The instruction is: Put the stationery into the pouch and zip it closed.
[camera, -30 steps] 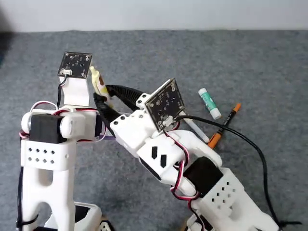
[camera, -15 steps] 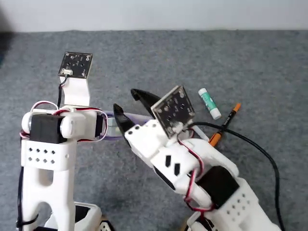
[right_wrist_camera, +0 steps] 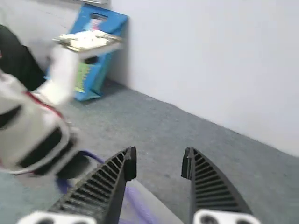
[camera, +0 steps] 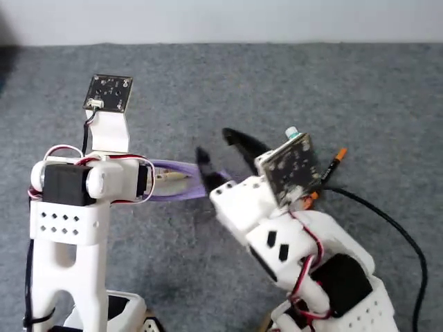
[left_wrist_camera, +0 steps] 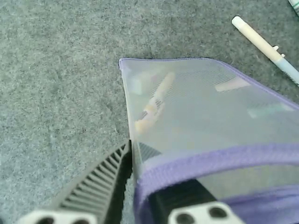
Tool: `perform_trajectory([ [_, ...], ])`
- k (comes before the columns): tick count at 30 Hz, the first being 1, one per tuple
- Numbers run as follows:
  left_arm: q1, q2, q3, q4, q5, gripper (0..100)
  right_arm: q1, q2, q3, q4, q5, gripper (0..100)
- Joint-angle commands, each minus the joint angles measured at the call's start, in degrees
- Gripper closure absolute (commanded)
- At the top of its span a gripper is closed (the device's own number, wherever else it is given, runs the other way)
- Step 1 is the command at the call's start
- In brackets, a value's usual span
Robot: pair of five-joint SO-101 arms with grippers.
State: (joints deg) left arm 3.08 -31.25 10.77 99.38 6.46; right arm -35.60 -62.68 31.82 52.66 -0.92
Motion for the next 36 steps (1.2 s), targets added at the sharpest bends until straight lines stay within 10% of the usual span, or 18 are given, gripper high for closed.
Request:
perform_trajectory([
  [1,-0.2,-0.1,-0.2,-0.8,0.7,99,10.4,1.7,-0.4,3.7,-0.8,83.0],
  [11,-0.2,-0.1,-0.2,-1.0,0.7,99,24.6,26.8,-9.9,19.0,-2.1,83.0],
  [36,-0.1,-0.1,-0.2,-0.7,0.7,99,22.5,95.4,-61.4,26.9,7.1,83.0],
])
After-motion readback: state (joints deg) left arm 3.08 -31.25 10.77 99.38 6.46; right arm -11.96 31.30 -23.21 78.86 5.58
